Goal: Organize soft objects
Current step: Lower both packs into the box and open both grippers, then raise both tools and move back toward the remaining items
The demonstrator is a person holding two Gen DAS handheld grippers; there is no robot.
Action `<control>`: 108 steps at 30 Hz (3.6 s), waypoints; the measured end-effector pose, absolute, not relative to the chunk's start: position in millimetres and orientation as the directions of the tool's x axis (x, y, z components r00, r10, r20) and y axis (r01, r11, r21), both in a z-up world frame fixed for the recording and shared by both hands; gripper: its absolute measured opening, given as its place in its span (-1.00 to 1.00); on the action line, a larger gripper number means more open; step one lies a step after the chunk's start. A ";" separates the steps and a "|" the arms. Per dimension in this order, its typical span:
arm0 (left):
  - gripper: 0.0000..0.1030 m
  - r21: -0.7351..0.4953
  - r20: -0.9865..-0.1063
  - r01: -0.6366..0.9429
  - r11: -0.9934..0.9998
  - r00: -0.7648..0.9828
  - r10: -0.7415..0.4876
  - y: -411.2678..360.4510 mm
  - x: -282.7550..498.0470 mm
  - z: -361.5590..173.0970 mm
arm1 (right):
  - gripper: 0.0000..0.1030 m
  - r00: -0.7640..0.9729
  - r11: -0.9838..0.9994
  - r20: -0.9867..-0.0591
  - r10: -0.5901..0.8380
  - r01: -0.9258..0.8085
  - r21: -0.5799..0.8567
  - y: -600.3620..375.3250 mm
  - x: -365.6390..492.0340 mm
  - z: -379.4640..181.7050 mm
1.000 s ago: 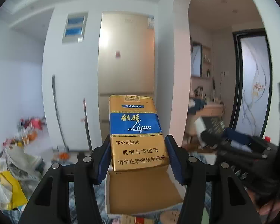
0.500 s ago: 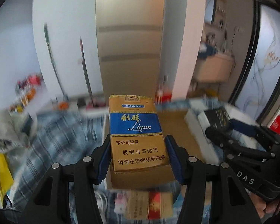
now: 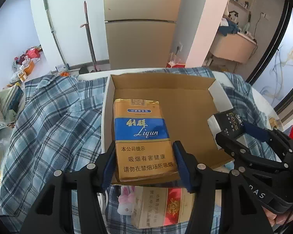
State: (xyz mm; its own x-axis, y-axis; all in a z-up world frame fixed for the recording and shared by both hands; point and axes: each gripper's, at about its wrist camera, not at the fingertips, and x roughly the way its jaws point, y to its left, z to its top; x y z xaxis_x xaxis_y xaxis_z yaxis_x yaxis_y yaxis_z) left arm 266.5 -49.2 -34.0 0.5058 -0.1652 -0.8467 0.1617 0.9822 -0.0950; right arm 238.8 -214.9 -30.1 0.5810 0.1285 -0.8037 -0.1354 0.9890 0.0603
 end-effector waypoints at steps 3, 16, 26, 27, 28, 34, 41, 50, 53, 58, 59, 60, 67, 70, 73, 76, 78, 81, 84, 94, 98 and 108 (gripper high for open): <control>0.12 -0.061 -0.850 0.177 0.982 0.507 -0.144 -53.8 267.4 -37.4 | 0.20 0.578 0.988 -0.806 0.129 -0.148 0.052 -211.7 238.7 -31.2; 0.68 -0.054 -0.811 0.144 0.988 0.571 -0.128 -47.6 264.1 -22.1 | 0.49 0.591 0.994 -0.800 0.105 -0.087 0.066 -228.1 244.4 -25.1; 0.68 -0.044 -0.713 0.157 0.987 0.687 -0.141 -45.9 232.9 31.5 | 0.49 0.690 0.995 -0.717 0.099 -0.081 0.059 -236.7 224.3 15.2; 0.68 -0.041 -0.700 0.160 0.986 0.699 -0.142 -45.9 227.6 38.9 | 0.49 0.704 0.995 -0.703 0.101 -0.078 0.064 -239.3 221.2 21.7; 0.68 -0.032 -0.676 0.155 0.987 0.724 -0.135 -45.6 219.2 49.9 | 0.49 0.717 0.995 -0.690 0.098 -0.072 0.067 -241.7 217.7 28.9; 0.68 -0.061 -0.530 0.164 0.985 0.830 -0.171 -41.0 174.8 104.9 | 0.50 0.794 0.993 -0.596 0.118 -0.081 0.090 -253.6 186.7 74.5; 0.87 -0.044 -0.273 0.236 0.971 0.932 -0.239 -40.0 96.3 147.4 | 0.61 0.895 0.994 -0.432 0.112 -0.094 0.063 -256.9 129.8 111.9; 1.00 0.032 0.005 0.154 0.988 0.988 -0.154 -41.8 18.4 151.1 | 0.99 0.981 0.994 -0.182 0.060 -0.042 0.101 -269.6 67.4 127.7; 1.00 0.048 0.046 0.169 0.984 0.984 -0.171 -41.0 -1.0 136.9 | 0.99 0.988 0.992 -0.133 0.075 -0.061 0.106 -270.3 54.7 127.0; 1.00 0.054 0.056 0.180 0.982 0.982 -0.183 -41.1 -7.5 111.4 | 0.99 0.995 0.995 -0.069 0.067 -0.061 0.082 -262.0 39.3 116.2; 1.00 0.050 0.058 0.184 0.982 0.981 -0.187 -40.0 -8.2 106.4 | 0.99 0.996 0.996 -0.066 0.064 -0.059 0.071 -258.4 38.8 111.3; 1.00 0.048 0.058 0.188 0.981 0.980 -0.190 -39.5 -8.1 101.9 | 0.99 0.996 0.996 -0.063 0.063 -0.059 0.065 -256.8 36.5 107.6; 1.00 0.028 0.077 0.170 0.985 0.982 -0.172 -32.3 -2.3 65.5 | 0.99 0.991 0.996 -0.103 0.086 -0.081 0.045 -247.1 41.0 73.8; 1.00 0.023 0.031 0.173 0.985 0.984 -0.173 -30.0 12.6 50.9 | 0.99 0.984 0.992 -0.144 0.109 -0.100 0.074 -250.0 54.3 62.5; 1.00 0.031 -0.008 0.160 0.987 0.987 -0.160 -28.7 25.9 31.3 | 0.99 0.975 0.989 -0.182 0.129 -0.113 0.094 -252.8 68.7 46.4; 1.00 0.034 -0.042 0.119 0.992 0.992 -0.117 -26.1 39.8 10.0 | 0.99 0.971 0.992 -0.209 0.115 -0.101 0.078 -254.9 77.5 32.6; 1.00 0.015 -0.120 0.109 0.994 0.987 -0.106 -23.9 57.7 4.5 | 0.99 0.969 0.992 -0.216 0.117 -0.102 0.078 -256.4 81.4 26.4; 1.00 -0.036 -0.160 0.112 0.993 0.980 -0.116 -15.4 67.9 2.5 | 0.99 0.965 0.994 -0.239 0.108 -0.097 0.060 -255.6 89.0 18.6; 1.00 -0.048 -0.192 0.118 0.992 0.973 -0.125 -14.0 73.7 -1.0 | 0.99 0.943 0.991 -0.306 0.128 -0.115 0.060 -254.1 101.2 5.8; 0.73 -0.052 -0.324 0.176 0.983 0.928 -0.184 -22.5 97.4 -11.8 | 0.99 0.849 0.968 -0.466 0.250 -0.236 0.089 -240.4 124.7 -18.5; 0.72 -0.072 -0.376 0.169 0.983 0.908 -0.183 -20.6 107.7 -18.1 | 0.99 0.802 0.957 -0.527 0.281 -0.273 0.095 -233.8 133.7 -28.8; 0.58 -0.082 -0.561 0.205 0.975 0.800 -0.215 -29.2 139.0 -40.4 | 0.80 0.675 0.945 -0.670 0.310 -0.293 0.143 -225.0 157.7 -54.2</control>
State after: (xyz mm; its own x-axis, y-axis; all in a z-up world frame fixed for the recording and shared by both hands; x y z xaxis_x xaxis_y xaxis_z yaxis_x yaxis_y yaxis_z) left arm 139.0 -29.2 -40.4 0.7996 -0.2149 -0.5608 0.2049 0.9754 -0.0816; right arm 157.7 -225.0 -54.2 0.6749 0.3101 -0.6696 -0.2929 0.9454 0.1426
